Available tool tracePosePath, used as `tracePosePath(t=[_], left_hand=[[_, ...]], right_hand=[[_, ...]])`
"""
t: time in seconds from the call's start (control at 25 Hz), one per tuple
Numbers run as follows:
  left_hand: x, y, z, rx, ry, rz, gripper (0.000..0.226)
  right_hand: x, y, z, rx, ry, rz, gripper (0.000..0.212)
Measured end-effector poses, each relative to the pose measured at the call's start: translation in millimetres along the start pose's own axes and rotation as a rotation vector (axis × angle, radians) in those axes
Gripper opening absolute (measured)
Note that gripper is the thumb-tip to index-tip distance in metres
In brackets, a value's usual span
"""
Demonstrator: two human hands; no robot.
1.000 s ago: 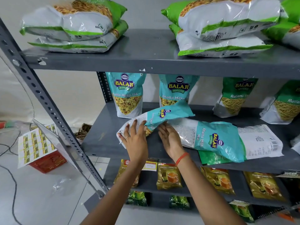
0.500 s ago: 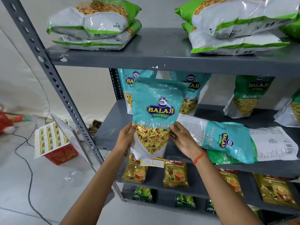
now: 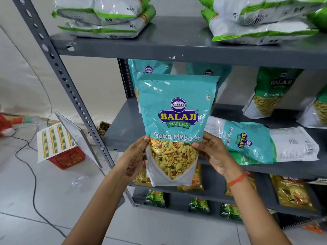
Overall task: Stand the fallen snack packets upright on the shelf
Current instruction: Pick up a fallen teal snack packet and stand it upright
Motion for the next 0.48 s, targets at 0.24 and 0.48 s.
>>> tracePosePath(t=[0.24,0.48], left_hand=[[0,-3,-14,0.056,-0.021,0.043,0.038],[-14,-26,-63,-0.027,-0.003,0.031,0.041]], right_hand=[[-6,-4,-16,-0.005,0.008,-0.030,0.069],[-28,9,-77,-0.053,0.047,-0.103,0.072]])
Point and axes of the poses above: each hand's wrist, its own z-axis away from the middle knuckle, its own y-axis out of the palm, x = y × z, the point moved 2 cm from there along -z, towards the middle knuckle, and after that the axes turned 3 degrees about -z, right-handed, at the moved point
